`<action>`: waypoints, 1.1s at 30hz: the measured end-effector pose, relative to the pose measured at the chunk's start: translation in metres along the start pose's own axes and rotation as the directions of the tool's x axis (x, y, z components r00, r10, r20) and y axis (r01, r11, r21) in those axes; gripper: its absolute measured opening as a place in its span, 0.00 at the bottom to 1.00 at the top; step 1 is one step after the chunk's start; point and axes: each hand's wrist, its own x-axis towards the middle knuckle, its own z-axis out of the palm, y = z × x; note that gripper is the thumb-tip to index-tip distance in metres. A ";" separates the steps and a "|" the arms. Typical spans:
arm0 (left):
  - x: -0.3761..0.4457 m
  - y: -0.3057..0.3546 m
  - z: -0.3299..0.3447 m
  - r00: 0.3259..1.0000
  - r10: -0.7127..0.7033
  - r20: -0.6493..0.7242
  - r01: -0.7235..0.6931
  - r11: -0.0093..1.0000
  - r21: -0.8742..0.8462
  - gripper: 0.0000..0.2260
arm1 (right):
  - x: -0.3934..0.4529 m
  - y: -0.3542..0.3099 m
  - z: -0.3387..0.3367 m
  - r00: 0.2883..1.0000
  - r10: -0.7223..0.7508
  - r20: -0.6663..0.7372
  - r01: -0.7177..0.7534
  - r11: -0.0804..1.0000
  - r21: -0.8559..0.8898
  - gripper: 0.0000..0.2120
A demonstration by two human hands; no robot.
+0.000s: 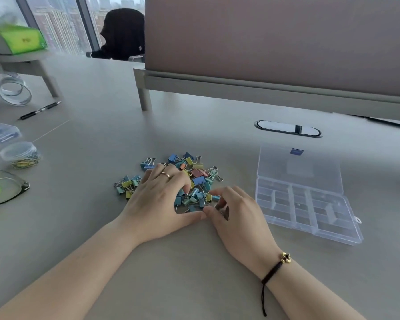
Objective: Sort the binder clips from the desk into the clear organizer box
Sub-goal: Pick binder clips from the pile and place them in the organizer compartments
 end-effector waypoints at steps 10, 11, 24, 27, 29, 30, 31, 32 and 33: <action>-0.006 0.001 0.003 0.999 0.053 -0.007 -0.054 0.998 -0.024 0.09 | -0.004 -0.008 -0.002 0.998 0.024 0.064 -0.013 0.985 -0.169 0.19; -0.006 0.002 0.003 0.998 0.062 -0.014 -0.063 0.998 -0.020 0.08 | -0.004 -0.010 -0.002 0.998 0.026 0.064 -0.013 0.983 -0.185 0.19; -0.009 0.004 -0.002 1.000 -0.016 -0.012 0.017 0.999 0.046 0.16 | -0.007 -0.013 -0.003 0.996 0.080 0.037 -0.063 0.940 -0.336 0.18; -0.011 0.008 -0.004 1.000 0.018 -0.013 -0.018 1.000 0.023 0.14 | -0.007 -0.013 -0.004 0.997 0.073 0.023 -0.061 0.942 -0.329 0.16; -0.011 0.008 -0.006 0.999 0.022 -0.024 -0.023 1.000 -0.018 0.13 | -0.008 -0.013 -0.005 0.997 0.068 0.025 -0.057 0.948 -0.314 0.14; -0.011 0.008 -0.007 0.999 0.026 -0.029 -0.027 0.999 -0.035 0.13 | -0.008 -0.013 -0.005 0.997 0.067 0.026 -0.056 0.951 -0.303 0.14; -0.011 0.008 -0.007 0.999 0.036 -0.035 -0.037 0.998 -0.048 0.13 | -0.009 -0.013 -0.005 0.997 0.067 0.024 -0.057 0.955 -0.291 0.15; -0.011 0.008 -0.007 0.998 0.052 -0.043 -0.054 0.997 -0.054 0.13 | -0.009 -0.012 -0.005 0.998 0.067 0.019 -0.059 0.957 -0.283 0.16; -0.011 0.008 -0.007 0.997 0.066 -0.046 -0.069 0.996 -0.057 0.13 | -0.009 -0.012 -0.005 0.997 0.069 0.014 -0.063 0.958 -0.280 0.18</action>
